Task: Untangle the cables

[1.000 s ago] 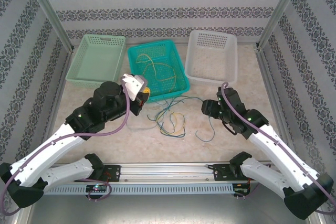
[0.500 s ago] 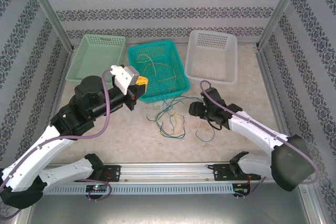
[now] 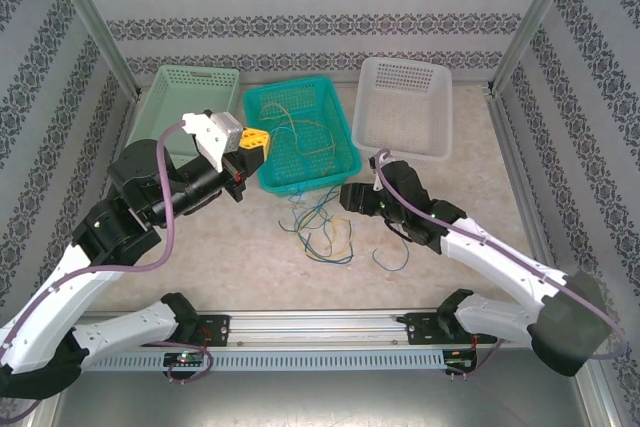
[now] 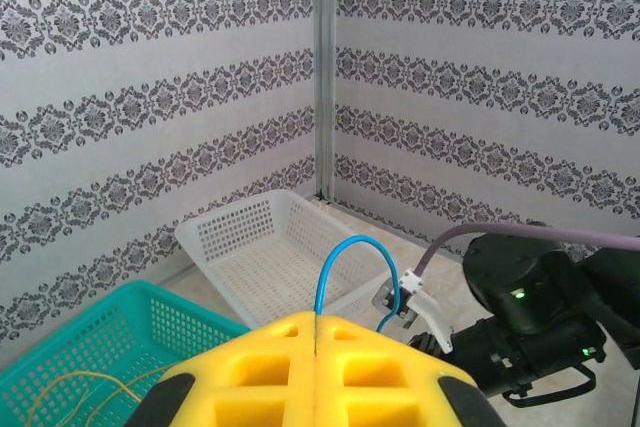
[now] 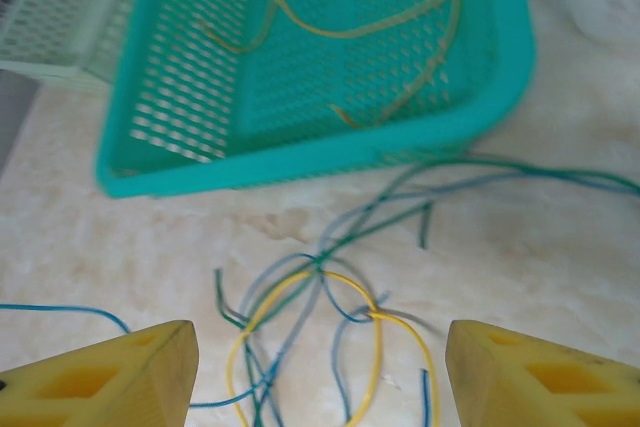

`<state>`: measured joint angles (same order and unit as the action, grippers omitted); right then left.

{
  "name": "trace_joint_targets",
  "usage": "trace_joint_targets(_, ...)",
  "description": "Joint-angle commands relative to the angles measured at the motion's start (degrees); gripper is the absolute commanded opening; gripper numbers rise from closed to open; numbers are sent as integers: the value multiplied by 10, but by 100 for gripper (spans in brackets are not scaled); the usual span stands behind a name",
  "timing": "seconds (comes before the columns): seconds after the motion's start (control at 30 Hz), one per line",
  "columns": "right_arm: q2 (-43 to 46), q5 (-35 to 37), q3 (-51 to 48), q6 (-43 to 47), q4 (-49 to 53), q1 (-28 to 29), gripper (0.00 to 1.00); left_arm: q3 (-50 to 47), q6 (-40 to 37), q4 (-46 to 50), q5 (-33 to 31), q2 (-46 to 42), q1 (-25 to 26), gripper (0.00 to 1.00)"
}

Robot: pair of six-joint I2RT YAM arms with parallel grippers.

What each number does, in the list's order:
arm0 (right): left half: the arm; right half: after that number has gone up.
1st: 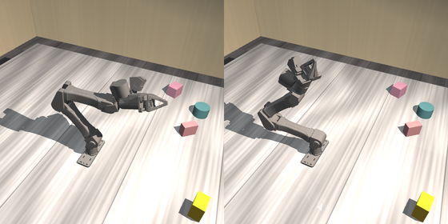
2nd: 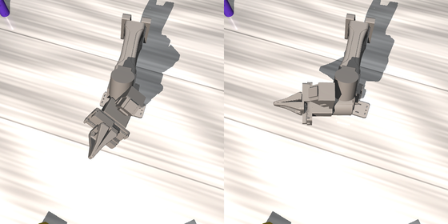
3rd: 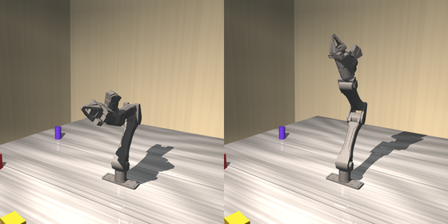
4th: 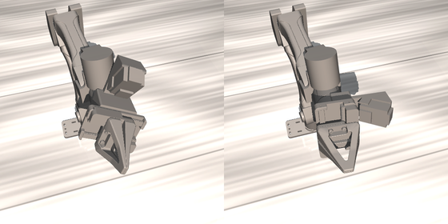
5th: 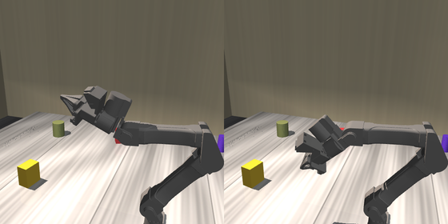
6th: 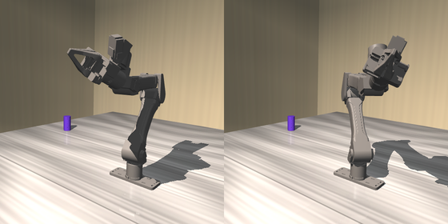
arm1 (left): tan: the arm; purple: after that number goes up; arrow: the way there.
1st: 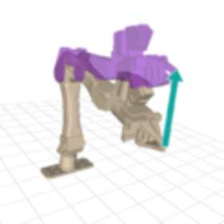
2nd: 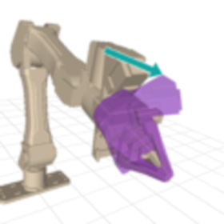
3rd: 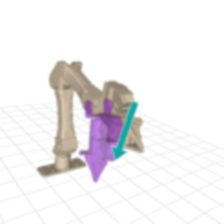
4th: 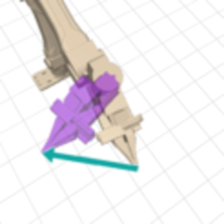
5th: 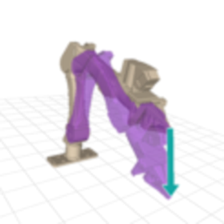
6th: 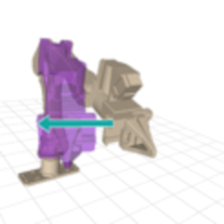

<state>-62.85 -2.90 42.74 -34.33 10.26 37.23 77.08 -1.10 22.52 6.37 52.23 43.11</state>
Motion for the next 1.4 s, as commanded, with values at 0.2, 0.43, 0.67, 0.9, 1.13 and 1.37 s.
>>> trace_joint_targets(0.2, 8, -27, 2, 70, -109, 58, 72, 9, 11, -34, -17, 7, 0, 0)
trace_joint_targets(0.43, -15, -70, -8, 79, -196, 90, 75, 2, 17, -54, -30, 19, 0, 0)
trace_joint_targets(0.67, -17, -90, -28, 79, -222, 111, 73, 7, 2, -53, -62, 32, 1, 0)
trace_joint_targets(0.9, -65, -83, -16, 77, -252, 144, 72, 10, 13, -72, -48, 45, 0, 0)
trace_joint_targets(1.13, -160, -76, 14, 78, -301, 150, 69, 14, 17, -77, -40, 45, 0, 0)
trace_joint_targets(1.37, -164, -51, -2, 75, -282, 151, 14, 20, -8, -52, -78, 33, -1, 0)
